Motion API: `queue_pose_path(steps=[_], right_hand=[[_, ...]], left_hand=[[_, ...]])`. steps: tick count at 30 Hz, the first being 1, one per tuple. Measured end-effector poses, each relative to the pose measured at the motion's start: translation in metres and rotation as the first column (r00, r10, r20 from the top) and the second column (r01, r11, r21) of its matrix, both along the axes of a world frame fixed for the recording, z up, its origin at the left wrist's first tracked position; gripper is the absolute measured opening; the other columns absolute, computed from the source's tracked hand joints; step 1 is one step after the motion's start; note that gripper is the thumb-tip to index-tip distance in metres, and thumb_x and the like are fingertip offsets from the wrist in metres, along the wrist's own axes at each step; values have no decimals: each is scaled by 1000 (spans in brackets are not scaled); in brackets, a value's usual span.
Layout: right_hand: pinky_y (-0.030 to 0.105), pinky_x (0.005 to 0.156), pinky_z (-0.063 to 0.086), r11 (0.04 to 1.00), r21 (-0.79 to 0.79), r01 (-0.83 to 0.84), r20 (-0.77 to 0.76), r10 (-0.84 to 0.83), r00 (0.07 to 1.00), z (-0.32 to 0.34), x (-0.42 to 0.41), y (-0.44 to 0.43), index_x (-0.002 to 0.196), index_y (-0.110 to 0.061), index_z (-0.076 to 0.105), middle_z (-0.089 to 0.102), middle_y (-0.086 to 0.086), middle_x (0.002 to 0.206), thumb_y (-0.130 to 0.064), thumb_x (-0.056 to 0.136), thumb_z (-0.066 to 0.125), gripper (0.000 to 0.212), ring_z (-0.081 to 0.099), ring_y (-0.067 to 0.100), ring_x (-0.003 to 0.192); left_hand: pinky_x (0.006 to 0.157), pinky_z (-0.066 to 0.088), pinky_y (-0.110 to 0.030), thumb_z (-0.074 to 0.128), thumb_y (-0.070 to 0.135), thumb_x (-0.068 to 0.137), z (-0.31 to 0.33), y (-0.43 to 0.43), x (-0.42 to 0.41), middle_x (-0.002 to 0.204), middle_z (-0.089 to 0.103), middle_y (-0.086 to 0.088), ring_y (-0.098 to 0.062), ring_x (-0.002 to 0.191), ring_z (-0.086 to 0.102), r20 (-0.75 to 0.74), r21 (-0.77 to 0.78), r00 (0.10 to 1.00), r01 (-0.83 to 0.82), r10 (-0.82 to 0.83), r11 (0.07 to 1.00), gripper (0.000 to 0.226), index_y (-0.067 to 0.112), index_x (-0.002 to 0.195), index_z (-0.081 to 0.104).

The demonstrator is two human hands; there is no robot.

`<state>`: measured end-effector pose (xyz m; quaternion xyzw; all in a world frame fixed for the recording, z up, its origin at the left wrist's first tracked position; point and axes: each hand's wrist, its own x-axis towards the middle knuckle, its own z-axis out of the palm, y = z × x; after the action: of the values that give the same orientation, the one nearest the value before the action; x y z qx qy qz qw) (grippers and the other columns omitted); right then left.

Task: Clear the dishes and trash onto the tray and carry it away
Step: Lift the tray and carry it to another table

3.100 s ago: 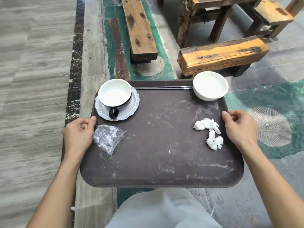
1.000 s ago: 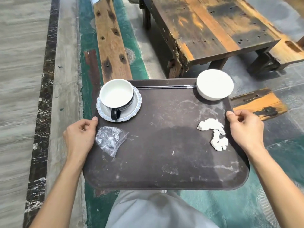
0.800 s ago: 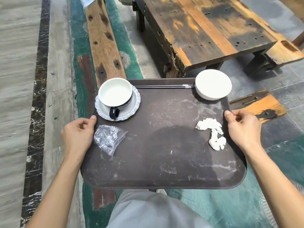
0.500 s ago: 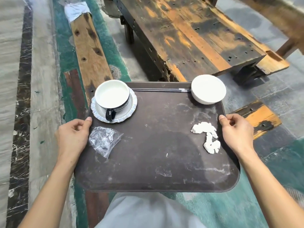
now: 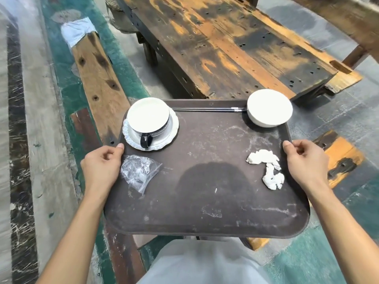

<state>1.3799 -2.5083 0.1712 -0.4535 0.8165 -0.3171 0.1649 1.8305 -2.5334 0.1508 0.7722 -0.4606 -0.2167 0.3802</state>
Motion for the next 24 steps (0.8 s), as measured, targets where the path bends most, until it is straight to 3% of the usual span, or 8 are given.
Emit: queue_pose_path(steps=[4, 7, 13, 19, 24], right_hand=[[34, 73, 36, 1000, -3, 20, -12, -21, 1000, -3, -12, -38, 81, -11, 64, 63, 1, 73, -35, 95, 57, 28, 57, 30, 81], [37, 74, 40, 1000, -2, 29, -17, -29, 999, -7, -25, -62, 77, -11, 62, 62, 2, 71, -34, 95, 58, 29, 57, 32, 78], [35, 75, 37, 996, 11, 86, -8, -86, 996, -16, -62, -122, 80, -13, 62, 61, -1, 71, -35, 95, 57, 27, 56, 31, 81], [34, 74, 37, 992, 9, 128, -8, -128, 992, -18, -97, -172, 81, -14, 62, 59, -5, 69, -33, 95, 58, 24, 56, 31, 79], [33, 72, 34, 986, 1, 166, 0, -166, 986, -16, -115, -194, 81, -15, 63, 59, -4, 67, -33, 94, 58, 23, 55, 29, 74]], left_hand=[[74, 43, -33, 65, 47, 88, -10, -47, -13, 47, 45, 8, -13, 51, 39, -2, -3, 1000, 30, -30, 1000, 42, 13, 63, 65], [86, 47, -39, 65, 44, 89, -14, -80, -28, 48, 47, 10, -9, 51, 43, 26, 14, 999, 44, -44, 999, 39, 15, 63, 66], [70, 40, -28, 66, 43, 89, -18, -158, -69, 55, 49, -2, -14, 56, 43, 39, 18, 995, 87, -88, 996, 38, 13, 67, 69], [71, 40, -28, 66, 39, 91, -20, -226, -108, 62, 55, -15, -16, 59, 43, 30, 16, 990, 138, -139, 990, 38, 9, 68, 68], [69, 39, -27, 65, 38, 92, -15, -266, -131, 62, 55, -15, -16, 59, 44, 44, 25, 980, 194, -195, 981, 37, 11, 68, 68]])
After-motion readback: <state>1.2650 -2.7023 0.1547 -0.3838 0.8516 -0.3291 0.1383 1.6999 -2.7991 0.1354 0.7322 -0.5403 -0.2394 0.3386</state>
